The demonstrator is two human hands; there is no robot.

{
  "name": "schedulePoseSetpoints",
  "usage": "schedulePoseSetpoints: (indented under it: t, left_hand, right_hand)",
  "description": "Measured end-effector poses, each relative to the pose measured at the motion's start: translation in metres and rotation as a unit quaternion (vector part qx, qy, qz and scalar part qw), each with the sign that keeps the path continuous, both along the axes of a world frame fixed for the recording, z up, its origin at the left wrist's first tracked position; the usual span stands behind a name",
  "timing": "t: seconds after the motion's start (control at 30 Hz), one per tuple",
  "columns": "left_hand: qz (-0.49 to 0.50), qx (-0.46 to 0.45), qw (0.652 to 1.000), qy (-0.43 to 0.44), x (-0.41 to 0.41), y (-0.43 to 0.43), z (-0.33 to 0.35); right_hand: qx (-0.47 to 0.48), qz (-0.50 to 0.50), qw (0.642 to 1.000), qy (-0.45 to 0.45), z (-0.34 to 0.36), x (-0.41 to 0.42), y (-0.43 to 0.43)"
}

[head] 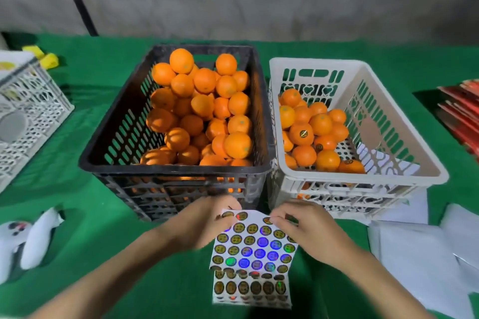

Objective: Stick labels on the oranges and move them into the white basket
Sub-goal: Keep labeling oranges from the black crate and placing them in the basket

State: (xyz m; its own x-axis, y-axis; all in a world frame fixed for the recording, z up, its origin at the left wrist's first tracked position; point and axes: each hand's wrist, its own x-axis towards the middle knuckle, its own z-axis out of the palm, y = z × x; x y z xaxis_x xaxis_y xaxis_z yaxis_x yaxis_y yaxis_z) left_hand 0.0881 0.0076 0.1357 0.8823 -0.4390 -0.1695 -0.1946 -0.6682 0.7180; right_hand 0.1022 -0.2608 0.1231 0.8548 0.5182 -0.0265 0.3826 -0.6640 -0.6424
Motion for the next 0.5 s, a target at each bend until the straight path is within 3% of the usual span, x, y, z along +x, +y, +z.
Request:
schedulePoseSetpoints:
  t: [0.13, 0.23, 0.5]
  left_hand:
    - [-0.005, -0.099, 0.994, 0.047, 0.012, 0.018, 0.056]
    - [0.035, -0.129, 0.991, -0.013, 0.032, 0.033, 0.091]
    - [0.159, -0.224, 0.960, -0.056, 0.100, 0.063, 0.129]
  right_hand:
    - [0.087, 0.018, 0.996, -0.017, 0.065, 0.023, 0.012]
    - [0.131, 0.031, 0.990, -0.046, 0.107, 0.050, 0.028]
    - [0.157, 0.000, 0.984, -0.079, 0.162, 0.123, 0.077]
